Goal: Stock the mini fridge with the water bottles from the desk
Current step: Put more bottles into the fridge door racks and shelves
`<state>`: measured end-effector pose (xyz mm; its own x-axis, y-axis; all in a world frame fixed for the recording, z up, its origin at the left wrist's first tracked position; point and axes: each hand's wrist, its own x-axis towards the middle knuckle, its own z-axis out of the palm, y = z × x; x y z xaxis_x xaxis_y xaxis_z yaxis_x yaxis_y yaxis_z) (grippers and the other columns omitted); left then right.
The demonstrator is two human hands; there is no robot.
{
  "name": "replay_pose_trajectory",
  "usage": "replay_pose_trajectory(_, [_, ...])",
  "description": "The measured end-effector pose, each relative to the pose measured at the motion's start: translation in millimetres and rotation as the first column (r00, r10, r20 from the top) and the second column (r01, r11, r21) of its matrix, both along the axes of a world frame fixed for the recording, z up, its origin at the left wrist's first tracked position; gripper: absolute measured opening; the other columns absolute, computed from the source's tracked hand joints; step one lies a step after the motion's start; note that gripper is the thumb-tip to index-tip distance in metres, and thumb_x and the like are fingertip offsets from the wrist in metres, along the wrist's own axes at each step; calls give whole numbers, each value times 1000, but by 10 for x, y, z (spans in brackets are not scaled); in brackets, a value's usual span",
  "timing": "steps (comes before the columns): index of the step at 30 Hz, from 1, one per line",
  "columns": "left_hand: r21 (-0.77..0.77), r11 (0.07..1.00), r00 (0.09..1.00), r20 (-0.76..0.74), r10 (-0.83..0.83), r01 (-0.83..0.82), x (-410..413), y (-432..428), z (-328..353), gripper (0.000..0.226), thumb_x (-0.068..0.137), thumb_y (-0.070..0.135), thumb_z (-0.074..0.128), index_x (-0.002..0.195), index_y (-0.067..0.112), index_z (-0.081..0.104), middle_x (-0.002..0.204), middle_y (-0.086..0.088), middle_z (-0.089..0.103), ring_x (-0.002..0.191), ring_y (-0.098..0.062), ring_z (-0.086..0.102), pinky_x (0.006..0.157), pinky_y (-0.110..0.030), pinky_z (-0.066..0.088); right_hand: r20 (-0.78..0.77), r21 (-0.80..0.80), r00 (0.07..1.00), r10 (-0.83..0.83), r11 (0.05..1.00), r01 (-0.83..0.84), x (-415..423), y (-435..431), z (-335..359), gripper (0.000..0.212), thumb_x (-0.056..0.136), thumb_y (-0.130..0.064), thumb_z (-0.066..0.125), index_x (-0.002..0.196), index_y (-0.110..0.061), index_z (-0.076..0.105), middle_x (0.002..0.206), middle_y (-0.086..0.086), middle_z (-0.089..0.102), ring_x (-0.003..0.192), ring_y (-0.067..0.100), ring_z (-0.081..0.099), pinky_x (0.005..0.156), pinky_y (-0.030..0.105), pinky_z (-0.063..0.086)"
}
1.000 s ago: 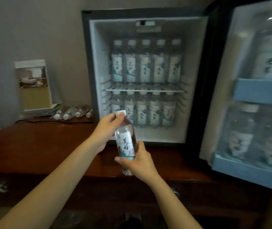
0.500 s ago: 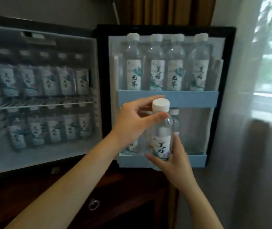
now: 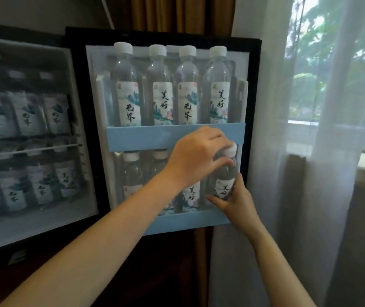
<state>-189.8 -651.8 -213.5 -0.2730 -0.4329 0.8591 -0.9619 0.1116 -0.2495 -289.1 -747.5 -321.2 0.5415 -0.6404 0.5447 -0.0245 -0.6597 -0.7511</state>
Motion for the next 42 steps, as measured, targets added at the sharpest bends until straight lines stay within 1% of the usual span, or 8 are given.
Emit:
replay_pose_trajectory(6, [-69,993,982,153,109,-99,210,-85,-144,25,65,24,80,86,12,73,80,1,70,83,-16,49,70,-28,42,-116,-14,993,-35,999,34,109,11,-164,63,70,-32,80,113,-22,34,93,3,62,79,25,64,70,49,53])
replay_pose_trajectory(8, [-85,991,976,182,122,-108,252,-73,-163,21,70,18,75,91,13,73,82,3,71,86,-14,44,71,-27,32,-123,-8,992,-28,1000,27,127,16,-152,72,71,-32,79,123,-18,31,99,-3,61,84,24,64,73,49,53])
replay_pose_trajectory(11, [-102,986,964,215,155,-135,272,-56,-206,24,74,7,72,97,14,72,86,4,72,87,-16,44,71,-28,32,-132,-5,991,-15,1000,15,146,15,-123,79,73,-31,77,132,-17,26,109,-6,60,94,23,64,77,46,54])
replay_pose_trajectory(18, [-46,986,969,182,169,-163,430,137,-373,21,75,5,68,95,13,74,85,4,72,88,-15,43,70,-26,31,-193,-70,971,-144,989,132,200,56,-165,93,76,-35,71,146,-22,11,140,2,47,113,25,57,79,33,49])
replay_pose_trajectory(26, [12,989,985,88,147,-148,495,396,-489,14,81,9,62,87,12,75,81,1,71,82,-19,51,66,-33,50,-114,-12,990,-83,997,82,168,108,-181,93,78,-30,72,147,-22,9,134,-1,52,113,18,57,88,35,49])
replay_pose_trajectory(30, [17,989,988,55,143,-144,505,521,-510,16,82,7,59,88,10,74,78,-1,71,76,-23,58,63,-34,52,-20,44,996,-86,995,86,172,192,-186,96,79,-23,73,149,-19,8,138,-2,48,119,16,53,95,32,46])
replay_pose_trajectory(35, [19,984,984,11,177,-177,564,709,-554,12,80,6,66,87,11,75,78,0,71,76,-21,58,65,-30,50,-100,53,991,-88,994,94,223,128,-114,99,76,-25,75,147,-22,6,135,3,49,117,27,54,94,41,47])
replay_pose_trajectory(42, [39,978,978,-40,207,-205,614,928,-593,13,82,11,61,84,9,74,77,0,71,75,-23,59,63,-31,51,-86,35,996,-31,999,34,164,133,-120,97,75,-21,77,146,-22,11,127,0,52,113,22,55,92,40,49])
